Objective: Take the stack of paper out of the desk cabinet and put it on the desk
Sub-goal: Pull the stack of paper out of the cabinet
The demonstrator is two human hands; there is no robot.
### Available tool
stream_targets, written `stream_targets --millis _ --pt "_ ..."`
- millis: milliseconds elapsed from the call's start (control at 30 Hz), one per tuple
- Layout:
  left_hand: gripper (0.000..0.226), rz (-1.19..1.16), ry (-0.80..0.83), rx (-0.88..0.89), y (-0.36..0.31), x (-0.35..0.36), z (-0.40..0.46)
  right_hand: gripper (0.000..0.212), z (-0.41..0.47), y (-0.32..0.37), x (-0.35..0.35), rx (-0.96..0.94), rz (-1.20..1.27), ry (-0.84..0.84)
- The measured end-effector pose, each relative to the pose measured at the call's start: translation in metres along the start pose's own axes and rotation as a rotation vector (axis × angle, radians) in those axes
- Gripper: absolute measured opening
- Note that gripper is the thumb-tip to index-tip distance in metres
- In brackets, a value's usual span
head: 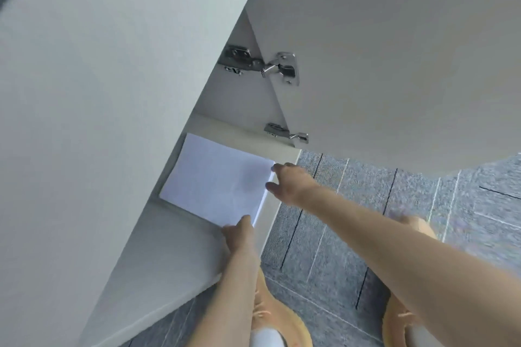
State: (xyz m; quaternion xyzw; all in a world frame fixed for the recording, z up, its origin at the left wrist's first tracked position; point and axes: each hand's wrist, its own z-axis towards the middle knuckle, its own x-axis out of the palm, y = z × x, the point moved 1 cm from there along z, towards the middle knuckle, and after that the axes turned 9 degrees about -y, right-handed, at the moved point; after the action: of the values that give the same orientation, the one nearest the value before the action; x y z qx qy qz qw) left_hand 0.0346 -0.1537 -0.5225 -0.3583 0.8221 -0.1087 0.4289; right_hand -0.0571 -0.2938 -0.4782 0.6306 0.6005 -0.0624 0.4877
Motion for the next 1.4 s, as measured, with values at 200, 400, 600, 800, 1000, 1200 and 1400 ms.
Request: stream_targets --millis 200,400,600,800,1000,1200,1400 --pt "0.040 0.040 -0.116 -0.045 -0.008 0.011 0.012 0.053 0.057 0.010 0.013 -0.036 -0.067 -0.020" --pt "0.022 -0.041 -0.129 -0.093 -0.008 0.014 0.022 0.066 0.085 0.016 0.033 -0.043 -0.077 -0.004" --pt "0.047 -0.098 -0.168 -0.116 -0.004 0.016 0.024 0.062 0.096 0.013 0.042 -0.020 -0.120 -0.029" --pt "0.048 -0.163 -0.167 -0.105 0.009 0.022 0.007 0.044 0.100 0.002 0.040 -0.032 -0.140 -0.073" --pt "0.049 -0.204 -0.196 -0.090 0.008 0.024 0.001 0.043 0.104 0.005 0.037 0.030 0.050 0.005" --pt "0.060 -0.221 -0.195 -0.013 0.018 0.026 -0.004 0.047 0.101 -0.004 0.036 0.111 0.047 0.108" --pt "0.039 -0.155 -0.121 -0.002 0.065 0.039 -0.045 0.045 0.070 -0.066 0.007 0.164 0.039 0.221"
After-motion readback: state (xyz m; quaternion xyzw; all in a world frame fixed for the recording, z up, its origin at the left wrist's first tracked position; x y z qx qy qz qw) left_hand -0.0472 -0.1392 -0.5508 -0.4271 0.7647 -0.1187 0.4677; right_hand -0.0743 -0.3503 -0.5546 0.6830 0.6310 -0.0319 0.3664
